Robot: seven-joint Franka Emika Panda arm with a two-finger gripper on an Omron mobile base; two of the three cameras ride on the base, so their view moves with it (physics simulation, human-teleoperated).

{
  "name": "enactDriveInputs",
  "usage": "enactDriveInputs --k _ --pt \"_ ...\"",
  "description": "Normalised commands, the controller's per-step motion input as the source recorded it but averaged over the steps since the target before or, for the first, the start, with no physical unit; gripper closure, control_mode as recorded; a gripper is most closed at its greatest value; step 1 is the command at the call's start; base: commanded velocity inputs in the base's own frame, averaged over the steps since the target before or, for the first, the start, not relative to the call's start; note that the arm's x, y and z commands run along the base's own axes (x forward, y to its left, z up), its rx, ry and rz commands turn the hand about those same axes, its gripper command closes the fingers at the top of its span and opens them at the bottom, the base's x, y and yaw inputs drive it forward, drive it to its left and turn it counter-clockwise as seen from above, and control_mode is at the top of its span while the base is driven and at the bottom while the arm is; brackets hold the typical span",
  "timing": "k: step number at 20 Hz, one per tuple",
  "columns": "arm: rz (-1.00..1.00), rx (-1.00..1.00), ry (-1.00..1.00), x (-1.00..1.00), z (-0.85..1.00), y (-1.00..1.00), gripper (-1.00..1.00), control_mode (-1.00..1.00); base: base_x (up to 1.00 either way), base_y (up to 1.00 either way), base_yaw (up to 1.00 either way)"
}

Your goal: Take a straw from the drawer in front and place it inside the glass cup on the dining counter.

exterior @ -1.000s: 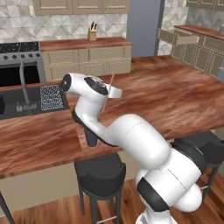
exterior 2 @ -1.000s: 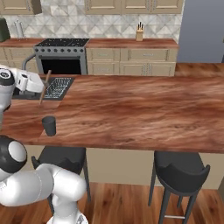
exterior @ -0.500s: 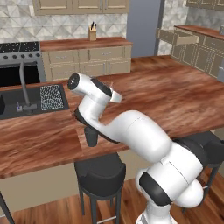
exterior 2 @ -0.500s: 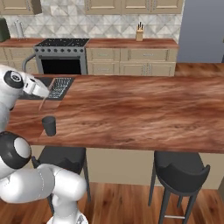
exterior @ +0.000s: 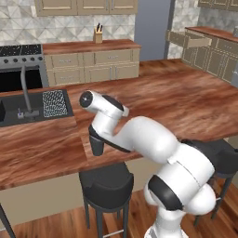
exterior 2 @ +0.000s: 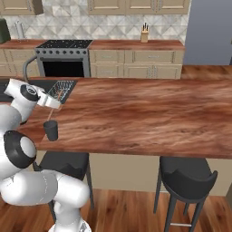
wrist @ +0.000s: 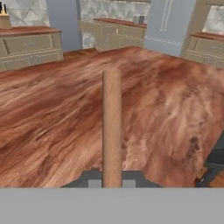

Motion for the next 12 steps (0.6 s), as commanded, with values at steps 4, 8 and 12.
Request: enactDriveInputs --k 4,8,12 --pt "0.15 0.00 0.05 0.52 -0.28 0.04 1.00 -1.00 0.00 0.00 0.00" --pt "0.12 0.02 0.01 -0.02 0.05 0.18 1.00 -1.00 0.00 0.00 0.00" --pt "0.13 0.06 0.00 -0.30 0.13 0.12 1.00 -1.00 0.00 0.00 0.00"
